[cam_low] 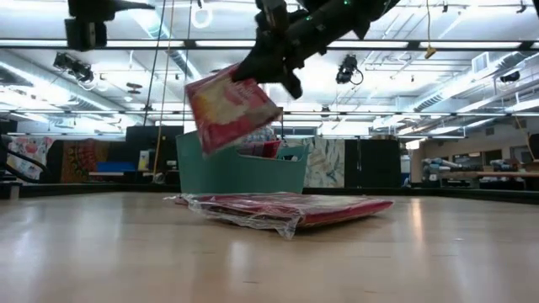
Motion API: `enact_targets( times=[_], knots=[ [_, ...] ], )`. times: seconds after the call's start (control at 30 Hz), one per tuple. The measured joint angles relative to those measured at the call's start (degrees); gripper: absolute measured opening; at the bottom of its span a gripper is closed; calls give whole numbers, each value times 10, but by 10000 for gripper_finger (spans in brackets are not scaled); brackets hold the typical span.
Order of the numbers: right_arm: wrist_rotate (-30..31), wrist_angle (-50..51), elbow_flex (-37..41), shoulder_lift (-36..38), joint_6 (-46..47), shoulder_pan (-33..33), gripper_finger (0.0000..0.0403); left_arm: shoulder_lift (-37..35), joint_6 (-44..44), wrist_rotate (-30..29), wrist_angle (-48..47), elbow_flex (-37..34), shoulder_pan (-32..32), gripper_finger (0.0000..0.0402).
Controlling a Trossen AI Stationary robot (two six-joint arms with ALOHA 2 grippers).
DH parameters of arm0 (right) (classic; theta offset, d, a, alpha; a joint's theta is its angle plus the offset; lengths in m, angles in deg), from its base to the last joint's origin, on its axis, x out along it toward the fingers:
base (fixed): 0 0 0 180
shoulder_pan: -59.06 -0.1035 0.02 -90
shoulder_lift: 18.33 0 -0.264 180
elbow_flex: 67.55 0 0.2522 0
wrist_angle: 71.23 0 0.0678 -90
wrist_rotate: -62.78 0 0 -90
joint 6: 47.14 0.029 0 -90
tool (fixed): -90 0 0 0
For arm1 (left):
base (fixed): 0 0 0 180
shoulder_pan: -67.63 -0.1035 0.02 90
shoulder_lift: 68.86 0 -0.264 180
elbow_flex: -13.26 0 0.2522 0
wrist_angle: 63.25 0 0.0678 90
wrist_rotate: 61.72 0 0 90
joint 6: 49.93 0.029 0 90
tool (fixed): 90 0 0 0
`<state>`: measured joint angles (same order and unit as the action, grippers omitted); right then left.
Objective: Sort popcorn bags into baskets
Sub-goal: Put the red popcorn bag into the blue bin
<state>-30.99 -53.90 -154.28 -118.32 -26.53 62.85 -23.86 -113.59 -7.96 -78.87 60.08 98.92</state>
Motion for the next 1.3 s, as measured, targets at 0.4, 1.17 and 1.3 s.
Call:
enact_targets(
  times=[0.4, 1.17, 1.3],
  knots=[
    [122, -62, 0, 27, 271, 73, 46, 0, 234, -122, 77, 0, 0, 185],
    [309, -134, 0, -92, 750, 127, 46, 0, 494, -133, 117, 0, 0, 185],
    [309, -159, 0, -108, 750, 139, 49, 0, 500, -133, 114, 0, 0, 185]
  ],
)
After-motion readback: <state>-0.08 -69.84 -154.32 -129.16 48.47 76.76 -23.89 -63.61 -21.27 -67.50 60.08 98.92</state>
